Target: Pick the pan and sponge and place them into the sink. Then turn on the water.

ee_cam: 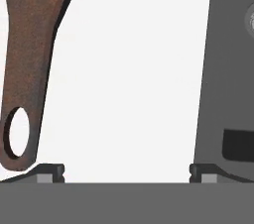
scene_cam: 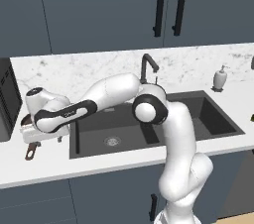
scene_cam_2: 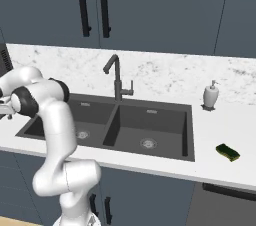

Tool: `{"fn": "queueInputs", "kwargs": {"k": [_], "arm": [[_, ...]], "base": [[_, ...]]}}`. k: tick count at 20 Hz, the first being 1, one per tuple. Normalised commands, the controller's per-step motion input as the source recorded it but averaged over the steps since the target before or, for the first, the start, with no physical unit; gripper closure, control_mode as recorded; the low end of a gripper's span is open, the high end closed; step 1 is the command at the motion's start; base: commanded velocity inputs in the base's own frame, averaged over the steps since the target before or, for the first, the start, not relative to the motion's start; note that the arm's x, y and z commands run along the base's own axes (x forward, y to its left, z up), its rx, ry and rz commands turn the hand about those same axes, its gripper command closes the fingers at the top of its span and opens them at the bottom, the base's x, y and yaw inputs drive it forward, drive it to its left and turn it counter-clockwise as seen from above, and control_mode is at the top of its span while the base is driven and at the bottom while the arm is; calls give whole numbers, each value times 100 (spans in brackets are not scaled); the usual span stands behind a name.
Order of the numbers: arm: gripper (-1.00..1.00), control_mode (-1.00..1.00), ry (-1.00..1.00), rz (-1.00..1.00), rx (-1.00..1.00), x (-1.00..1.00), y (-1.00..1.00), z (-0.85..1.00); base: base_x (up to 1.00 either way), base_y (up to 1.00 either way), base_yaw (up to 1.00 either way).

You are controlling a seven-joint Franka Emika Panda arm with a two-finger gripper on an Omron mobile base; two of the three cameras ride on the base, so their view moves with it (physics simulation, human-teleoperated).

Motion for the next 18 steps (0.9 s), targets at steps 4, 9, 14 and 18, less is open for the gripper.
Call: {"fn": "queueInputs", "kwargs": {"k": [4,9,14,18], "arm": [[-100,-100,0,-2,6,13,31,-17],[-100,-100,0,-1,4,9,31,-18],[-100,-100,0,0,1,5,32,-18],[-100,-100,4,0,0,8,28,-16]], "base": [[0,0,0],[0,0,0],[0,0,0],[0,0,0]]}}
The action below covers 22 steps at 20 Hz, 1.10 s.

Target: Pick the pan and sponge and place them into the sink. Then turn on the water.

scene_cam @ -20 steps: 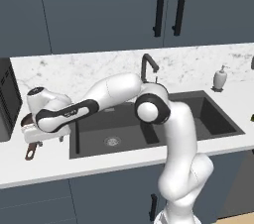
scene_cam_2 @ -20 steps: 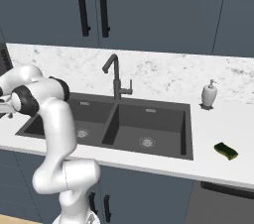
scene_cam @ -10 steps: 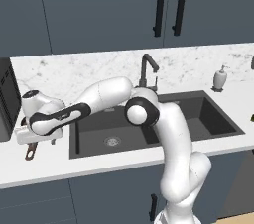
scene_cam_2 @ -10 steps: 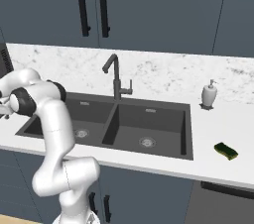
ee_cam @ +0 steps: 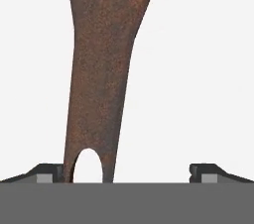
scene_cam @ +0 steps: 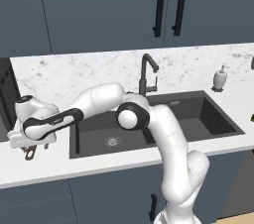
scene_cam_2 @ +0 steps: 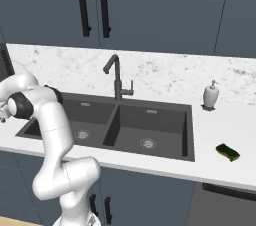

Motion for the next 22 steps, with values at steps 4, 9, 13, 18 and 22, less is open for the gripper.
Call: {"fn": "queueInputs", "kwargs": {"k": [4,9,13,18,22], "arm": [[-100,-100,10,0,0,12,16,-21],[-100,-100,8,0,0,12,15,-26],[-100,-100,4,0,0,12,25,-29],[100,-100,4,0,0,6,27,-30],[100,-100,18,-1,-2,1,-22,-66]], "base": [[0,0,0],[0,0,0],[0,0,0],[0,0,0],[0,0,0]]}}
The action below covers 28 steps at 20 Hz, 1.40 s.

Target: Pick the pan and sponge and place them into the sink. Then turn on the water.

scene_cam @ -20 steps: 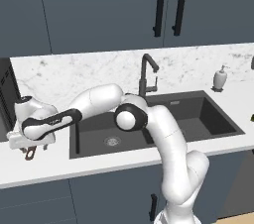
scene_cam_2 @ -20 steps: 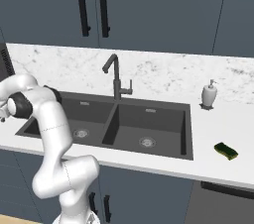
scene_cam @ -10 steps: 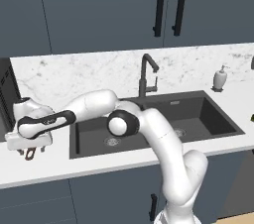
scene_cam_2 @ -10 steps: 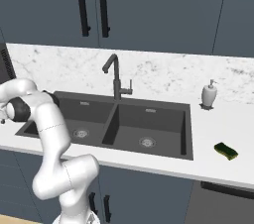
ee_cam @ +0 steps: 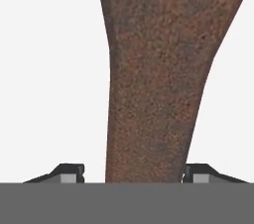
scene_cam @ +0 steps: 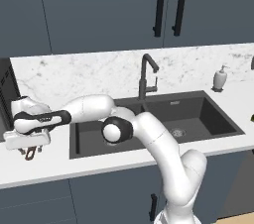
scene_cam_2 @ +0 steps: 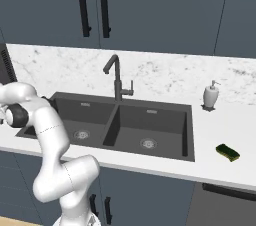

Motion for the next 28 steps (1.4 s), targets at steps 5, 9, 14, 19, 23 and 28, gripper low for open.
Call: {"fn": "queueInputs", "kwargs": {"k": [5,9,14,19,23,28], "arm": [[100,-100,20,-6,-1,-5,-86,-100],[100,-100,-10,-20,5,-24,-83,-96],[100,-100,-33,-25,3,-47,-70,-56],[100,-100,-17,-26,0,-28,-95,-13],[100,-100,-6,-26,2,-6,-100,-5],[100,-100,-3,-23,6,0,-84,3]], "base": [[0,0,0],[0,0,0],[0,0,0],[0,0,0],[0,0,0],[0,0,0]]}}
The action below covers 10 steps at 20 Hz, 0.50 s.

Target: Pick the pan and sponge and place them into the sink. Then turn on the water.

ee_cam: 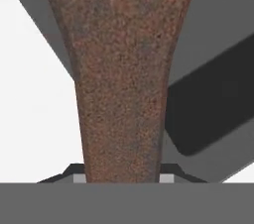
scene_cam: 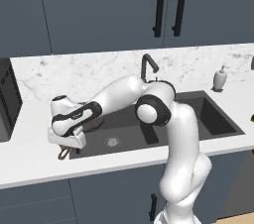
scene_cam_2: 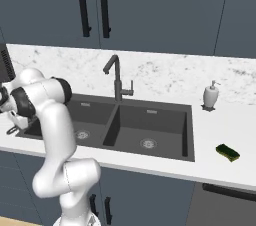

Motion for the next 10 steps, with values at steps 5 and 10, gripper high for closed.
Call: {"fn": "queueInputs", "kwargs": {"k": [5,10], "arm": [[100,-100,-6,-22,9,7,-49,6],[100,-100,0,-22,4,30,-41,0]], "base": [[0,0,0],[0,0,0]]}}
